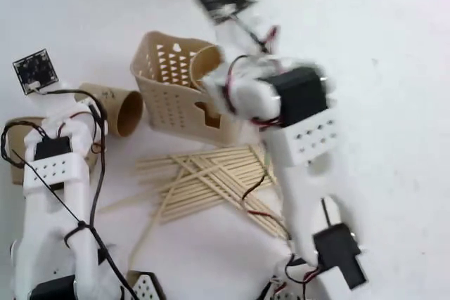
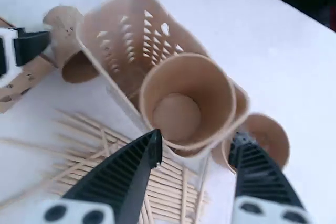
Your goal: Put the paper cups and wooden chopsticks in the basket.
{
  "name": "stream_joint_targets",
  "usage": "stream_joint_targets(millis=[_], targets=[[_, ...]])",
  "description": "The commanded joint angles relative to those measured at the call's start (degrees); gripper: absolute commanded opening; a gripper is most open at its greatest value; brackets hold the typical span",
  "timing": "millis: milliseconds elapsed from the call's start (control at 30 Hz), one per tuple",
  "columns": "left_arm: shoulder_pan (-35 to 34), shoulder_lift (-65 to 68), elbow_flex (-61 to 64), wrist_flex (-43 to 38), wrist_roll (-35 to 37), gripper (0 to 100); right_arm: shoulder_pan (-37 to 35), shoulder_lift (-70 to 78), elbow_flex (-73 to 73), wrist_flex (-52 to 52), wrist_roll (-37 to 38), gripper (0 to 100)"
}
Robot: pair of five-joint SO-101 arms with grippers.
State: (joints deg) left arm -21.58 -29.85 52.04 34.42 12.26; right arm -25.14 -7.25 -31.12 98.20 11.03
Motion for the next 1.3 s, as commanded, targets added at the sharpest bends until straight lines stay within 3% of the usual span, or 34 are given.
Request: stream_joint_targets(millis=[0,233,467,1000,1067,1200,1267], targets=[[0.4,-1.4,-0.3,-1.0,-0.6,17,9.3,-5.7,3.5,0.2,0.2,21.2],[0.4,-1.4,-0.3,-1.1,-0.6,17,23.0,-5.5,14.0,-3.6,0.7,21.5],[0.4,-1.4,-0.3,-1.0,-0.6,17,23.2,2.9,22.7,-15.1,0.3,21.5],[0.4,-1.4,-0.3,-1.1,-0.6,17,23.5,20.9,22.5,-24.4,0.7,21.1],[0.4,-1.4,-0.3,-1.1,-0.6,17,23.5,21.9,22.4,-24.4,0.7,18.2],[0.4,-1.4,-0.3,-1.1,-0.6,17,24.8,21.6,22.2,-24.4,0.7,0.5],[0.4,-1.4,-0.3,-1.1,-0.6,17,26.7,19.9,22.0,-23.9,0.4,3.9]])
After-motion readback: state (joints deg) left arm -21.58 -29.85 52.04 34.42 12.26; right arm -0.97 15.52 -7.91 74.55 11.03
